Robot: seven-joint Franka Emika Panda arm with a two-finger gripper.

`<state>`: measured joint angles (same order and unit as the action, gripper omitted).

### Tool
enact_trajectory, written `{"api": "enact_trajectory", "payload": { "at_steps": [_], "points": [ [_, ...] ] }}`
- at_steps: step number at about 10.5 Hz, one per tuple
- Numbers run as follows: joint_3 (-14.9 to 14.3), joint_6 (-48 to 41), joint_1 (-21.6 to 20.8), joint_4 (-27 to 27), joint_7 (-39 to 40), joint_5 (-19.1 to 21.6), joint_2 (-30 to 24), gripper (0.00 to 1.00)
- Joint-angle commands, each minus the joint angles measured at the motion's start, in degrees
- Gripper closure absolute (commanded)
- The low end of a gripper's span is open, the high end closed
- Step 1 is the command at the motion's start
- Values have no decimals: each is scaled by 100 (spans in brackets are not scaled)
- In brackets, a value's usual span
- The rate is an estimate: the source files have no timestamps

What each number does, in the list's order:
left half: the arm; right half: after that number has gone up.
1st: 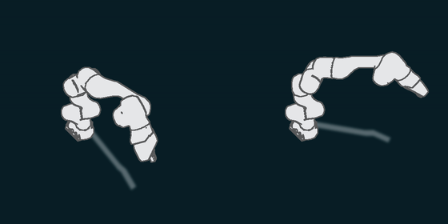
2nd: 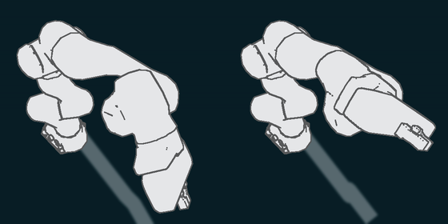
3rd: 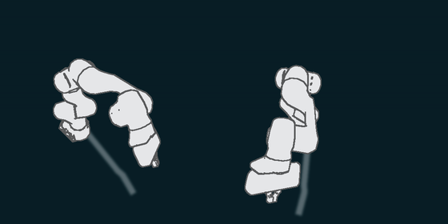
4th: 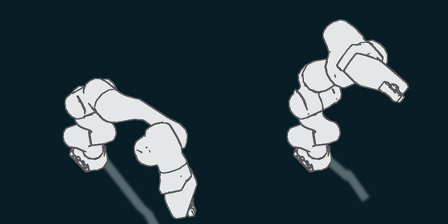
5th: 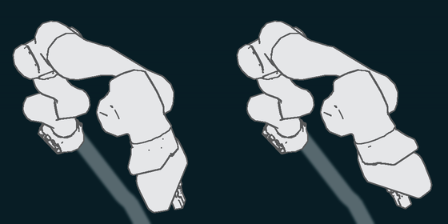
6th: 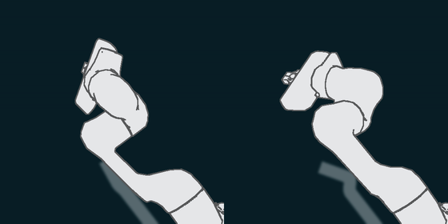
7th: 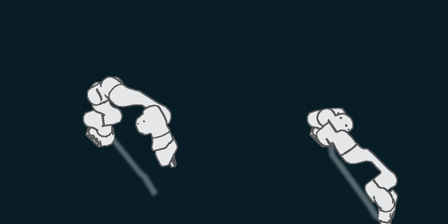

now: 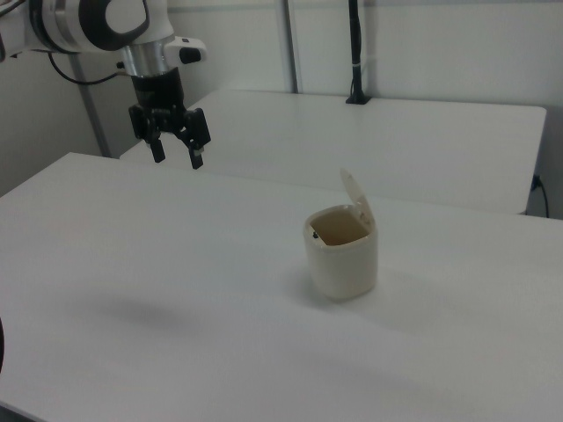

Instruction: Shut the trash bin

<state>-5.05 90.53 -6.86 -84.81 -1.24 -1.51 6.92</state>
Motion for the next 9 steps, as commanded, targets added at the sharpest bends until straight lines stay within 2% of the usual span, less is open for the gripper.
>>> {"api": "enact_trajectory", "payload": {
  "at_steps": [1,2,3,5,6,9],
  "points": [
    [-4,105,-44,-124,124,-113,-77,38],
    [-4,106,-52,-132,124,-113,-86,55],
    [4,79,-52,-132,124,-104,-86,69],
    [4,70,-44,-132,133,-104,-77,91],
    [4,44,-35,-132,124,-104,-77,99],
    [-57,35,18,-106,36,-77,-86,100]
  ]
}}
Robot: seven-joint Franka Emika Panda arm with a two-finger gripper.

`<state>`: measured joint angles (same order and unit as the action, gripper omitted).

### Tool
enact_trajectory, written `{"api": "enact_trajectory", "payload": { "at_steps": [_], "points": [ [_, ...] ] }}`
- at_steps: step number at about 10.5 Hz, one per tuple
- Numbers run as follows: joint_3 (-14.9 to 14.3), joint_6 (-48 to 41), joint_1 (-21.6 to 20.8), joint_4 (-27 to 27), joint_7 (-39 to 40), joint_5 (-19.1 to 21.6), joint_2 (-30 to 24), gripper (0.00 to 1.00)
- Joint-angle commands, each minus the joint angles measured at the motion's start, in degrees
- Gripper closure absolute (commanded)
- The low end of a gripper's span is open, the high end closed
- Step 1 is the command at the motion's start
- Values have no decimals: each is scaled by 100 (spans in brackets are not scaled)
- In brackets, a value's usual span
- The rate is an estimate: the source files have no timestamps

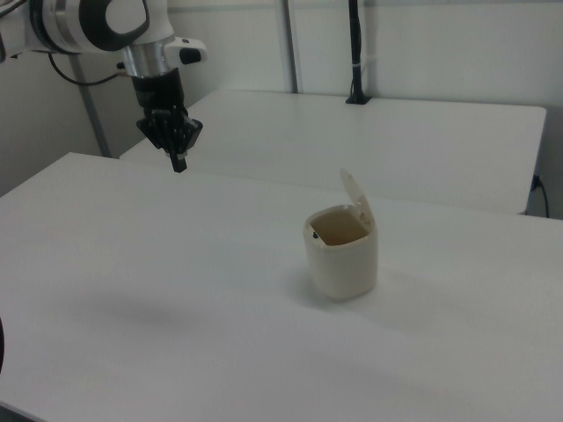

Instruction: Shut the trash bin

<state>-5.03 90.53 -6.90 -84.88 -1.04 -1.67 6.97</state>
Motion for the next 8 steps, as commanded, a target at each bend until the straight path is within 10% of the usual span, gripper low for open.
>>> {"api": "enact_trajectory", "payload": {
  "at_steps": [1,8],
  "points": [
    [-85,78,65,-82,7,-71,-56,100],
    [-112,1762,1295,-55,-588,-88,287,100]
  ]
}}
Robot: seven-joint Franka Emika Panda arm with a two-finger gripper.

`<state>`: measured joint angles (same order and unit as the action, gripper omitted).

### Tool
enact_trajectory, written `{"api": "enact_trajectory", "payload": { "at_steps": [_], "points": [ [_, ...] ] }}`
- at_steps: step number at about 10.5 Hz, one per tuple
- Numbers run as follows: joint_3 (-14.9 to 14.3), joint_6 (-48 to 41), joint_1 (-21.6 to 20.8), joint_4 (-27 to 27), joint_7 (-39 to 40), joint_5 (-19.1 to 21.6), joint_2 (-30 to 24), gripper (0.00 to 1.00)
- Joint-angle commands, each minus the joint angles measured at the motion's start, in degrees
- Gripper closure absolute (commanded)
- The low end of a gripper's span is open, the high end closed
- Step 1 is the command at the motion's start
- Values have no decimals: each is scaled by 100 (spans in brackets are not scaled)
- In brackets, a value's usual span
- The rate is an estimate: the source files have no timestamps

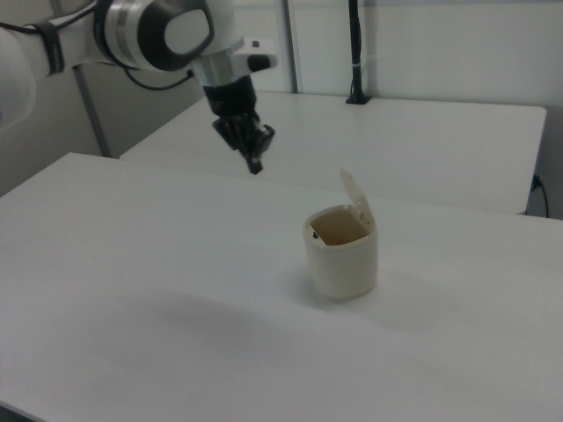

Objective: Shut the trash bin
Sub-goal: 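Move the gripper over the open lid of the cream trash bin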

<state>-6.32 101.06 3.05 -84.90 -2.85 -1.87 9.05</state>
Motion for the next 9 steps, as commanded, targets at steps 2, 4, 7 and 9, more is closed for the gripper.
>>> {"api": "enact_trajectory", "payload": {
  "at_steps": [2,4,7,9],
  "points": [
    [8,1509,555,-62,-733,-77,254,100],
    [8,2160,731,-62,-1145,-86,535,100],
    [8,3101,934,-62,-1770,-86,686,100],
    [-53,3690,995,-62,-1806,-104,905,100]
  ]
}}
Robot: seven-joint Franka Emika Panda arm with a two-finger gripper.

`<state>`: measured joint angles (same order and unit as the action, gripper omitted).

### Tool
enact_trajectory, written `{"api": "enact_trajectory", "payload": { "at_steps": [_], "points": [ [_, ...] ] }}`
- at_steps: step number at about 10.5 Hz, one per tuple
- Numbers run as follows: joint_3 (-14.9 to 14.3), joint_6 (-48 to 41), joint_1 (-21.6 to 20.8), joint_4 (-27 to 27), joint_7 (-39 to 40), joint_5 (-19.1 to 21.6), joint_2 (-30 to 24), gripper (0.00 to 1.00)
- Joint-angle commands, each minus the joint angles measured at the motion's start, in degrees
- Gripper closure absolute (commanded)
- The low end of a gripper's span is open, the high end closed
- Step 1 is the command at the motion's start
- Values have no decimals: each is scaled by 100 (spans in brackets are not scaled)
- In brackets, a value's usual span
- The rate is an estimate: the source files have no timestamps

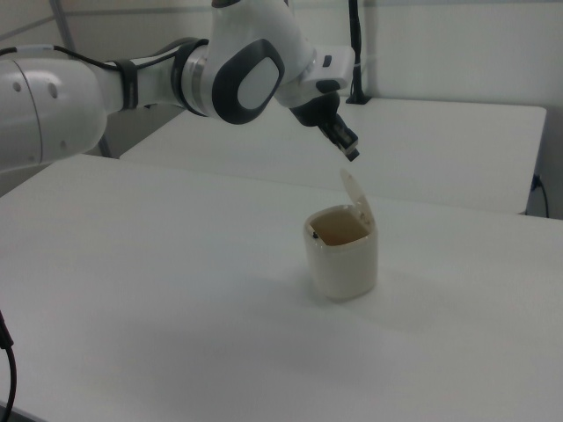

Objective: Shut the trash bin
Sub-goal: 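Move the gripper over the open lid of the cream trash bin, then push the open lid down onto the bin rim with the gripper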

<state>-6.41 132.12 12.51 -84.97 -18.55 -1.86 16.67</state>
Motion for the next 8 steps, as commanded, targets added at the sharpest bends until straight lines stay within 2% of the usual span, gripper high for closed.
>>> {"api": "enact_trajectory", "payload": {
  "at_steps": [1,3,6,8],
  "points": [
    [-53,805,49,-55,-298,-112,265,100],
    [-53,886,32,-55,-307,-130,450,100],
    [-27,798,-117,-116,-307,-341,451,100],
    [8,248,-170,-187,-272,-350,433,100]
  ]
}}
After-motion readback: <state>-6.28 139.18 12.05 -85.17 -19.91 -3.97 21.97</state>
